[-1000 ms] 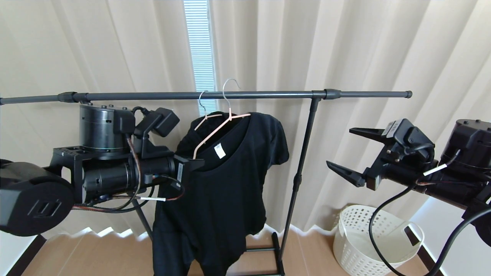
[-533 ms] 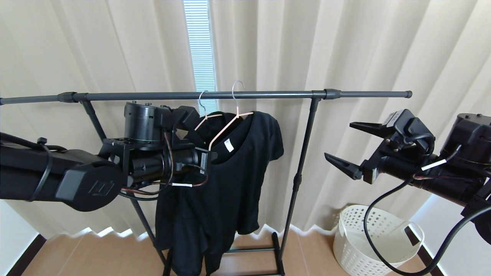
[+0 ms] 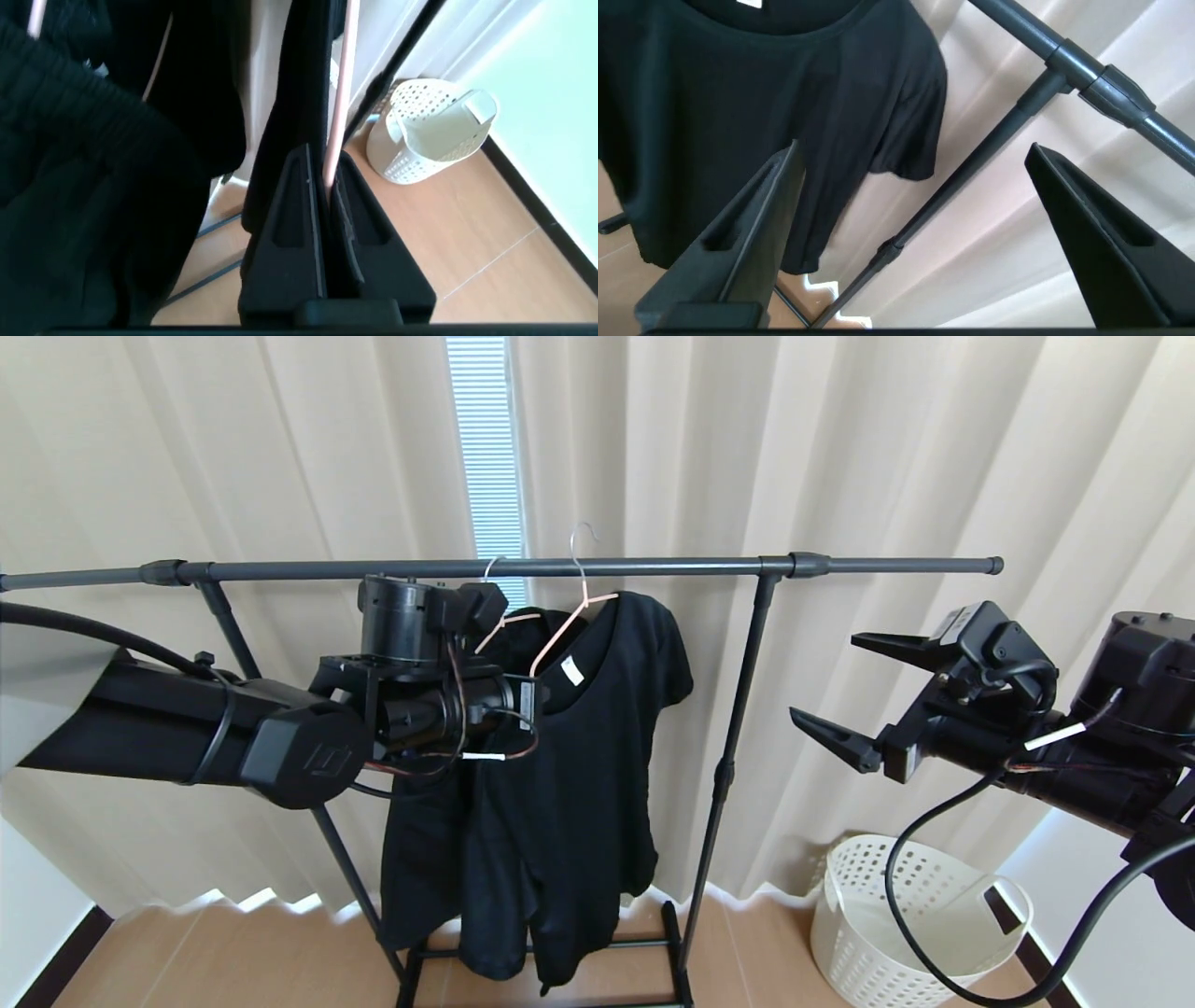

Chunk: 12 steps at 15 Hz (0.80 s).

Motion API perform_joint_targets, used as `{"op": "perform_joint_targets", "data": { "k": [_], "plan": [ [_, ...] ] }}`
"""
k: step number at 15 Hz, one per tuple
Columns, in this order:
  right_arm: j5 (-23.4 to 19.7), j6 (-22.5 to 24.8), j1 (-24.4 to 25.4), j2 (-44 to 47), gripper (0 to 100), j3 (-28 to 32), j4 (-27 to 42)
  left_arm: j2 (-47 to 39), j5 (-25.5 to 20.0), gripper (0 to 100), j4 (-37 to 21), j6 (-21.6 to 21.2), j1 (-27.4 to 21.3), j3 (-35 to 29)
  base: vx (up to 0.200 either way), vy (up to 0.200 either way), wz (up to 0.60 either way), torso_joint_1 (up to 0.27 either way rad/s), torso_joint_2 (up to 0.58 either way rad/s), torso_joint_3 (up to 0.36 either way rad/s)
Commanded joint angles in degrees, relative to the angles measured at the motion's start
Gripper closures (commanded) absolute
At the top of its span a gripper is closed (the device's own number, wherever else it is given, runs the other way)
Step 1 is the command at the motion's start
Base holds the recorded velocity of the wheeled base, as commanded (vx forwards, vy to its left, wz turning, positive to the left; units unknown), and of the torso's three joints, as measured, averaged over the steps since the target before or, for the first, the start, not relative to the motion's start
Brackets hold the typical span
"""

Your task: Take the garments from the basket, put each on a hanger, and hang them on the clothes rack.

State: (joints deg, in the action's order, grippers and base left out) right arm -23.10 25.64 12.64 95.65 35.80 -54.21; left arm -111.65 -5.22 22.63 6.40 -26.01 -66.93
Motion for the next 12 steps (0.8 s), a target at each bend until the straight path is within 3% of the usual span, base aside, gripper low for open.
{"op": "perform_joint_targets", "data": {
  "k": [1,12],
  "plan": [
    [0.0,0.0,0.0,0.2,0,0.1,0.0,-2.0,0.0,100,0.0,0.0,-0.1,-1.4,0.000,0.000,0.00,0.000,0.00,0.000],
    [0.0,0.0,-0.1,0.2,0,0.1,0.0,-7.3,0.0,100,0.1,1.6,0.4,-6.3,0.000,0.000,0.00,0.000,0.00,0.000]
  ]
}}
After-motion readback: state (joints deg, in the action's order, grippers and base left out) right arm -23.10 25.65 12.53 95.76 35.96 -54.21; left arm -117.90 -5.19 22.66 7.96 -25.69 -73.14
